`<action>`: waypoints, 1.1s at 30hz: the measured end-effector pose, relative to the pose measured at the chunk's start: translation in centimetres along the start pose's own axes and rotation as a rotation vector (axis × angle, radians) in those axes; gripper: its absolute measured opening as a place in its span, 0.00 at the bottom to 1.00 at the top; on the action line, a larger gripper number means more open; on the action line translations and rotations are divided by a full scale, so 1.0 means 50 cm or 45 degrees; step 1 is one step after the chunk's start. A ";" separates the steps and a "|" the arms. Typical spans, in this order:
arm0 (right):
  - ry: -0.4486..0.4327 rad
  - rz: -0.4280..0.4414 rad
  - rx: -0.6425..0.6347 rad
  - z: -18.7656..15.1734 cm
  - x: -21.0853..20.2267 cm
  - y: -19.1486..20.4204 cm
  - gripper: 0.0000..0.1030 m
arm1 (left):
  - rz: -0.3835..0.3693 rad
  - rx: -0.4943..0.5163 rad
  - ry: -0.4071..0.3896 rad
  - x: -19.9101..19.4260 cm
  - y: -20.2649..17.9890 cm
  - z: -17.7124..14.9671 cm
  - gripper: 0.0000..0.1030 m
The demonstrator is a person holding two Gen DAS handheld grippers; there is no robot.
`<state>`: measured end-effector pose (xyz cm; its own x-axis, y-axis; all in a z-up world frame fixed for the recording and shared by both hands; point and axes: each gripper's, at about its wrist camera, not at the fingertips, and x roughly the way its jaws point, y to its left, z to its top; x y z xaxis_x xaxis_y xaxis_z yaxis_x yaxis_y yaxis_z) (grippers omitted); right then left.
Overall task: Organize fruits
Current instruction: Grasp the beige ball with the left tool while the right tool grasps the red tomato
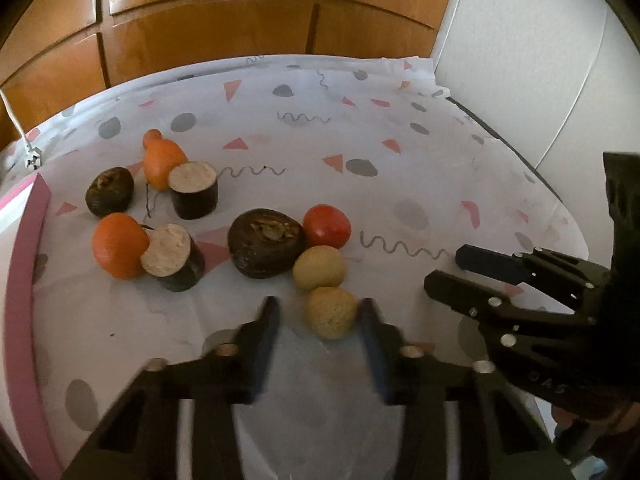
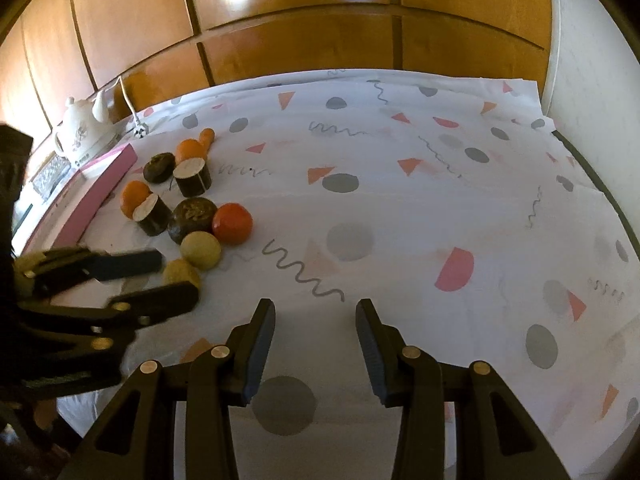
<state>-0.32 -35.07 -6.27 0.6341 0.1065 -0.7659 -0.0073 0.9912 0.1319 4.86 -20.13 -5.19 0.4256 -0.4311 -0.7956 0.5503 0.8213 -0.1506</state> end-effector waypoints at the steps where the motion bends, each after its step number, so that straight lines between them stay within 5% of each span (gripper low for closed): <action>1: -0.002 0.008 0.000 0.001 0.000 0.002 0.36 | -0.006 0.001 -0.013 -0.003 0.003 -0.003 0.26; 6: -0.008 0.081 0.002 0.011 0.010 0.020 0.35 | -0.003 -0.017 -0.055 -0.029 0.035 -0.026 0.25; 14: -0.034 0.214 -0.052 0.036 0.017 0.084 0.33 | 0.182 -0.126 -0.123 -0.081 0.120 -0.086 0.25; 24: -0.058 0.201 0.029 0.083 0.031 0.077 0.33 | 0.170 -0.168 -0.148 -0.080 0.135 -0.097 0.26; 33: 0.059 0.200 0.063 0.113 0.097 0.072 0.30 | 0.158 -0.181 -0.156 -0.080 0.136 -0.098 0.26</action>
<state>7.08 -31.44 -5.94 0.5920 0.2646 -0.7612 -0.0651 0.9572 0.2821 3.37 -11.00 -5.93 0.5724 -0.3585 -0.7375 0.3853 0.9115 -0.1440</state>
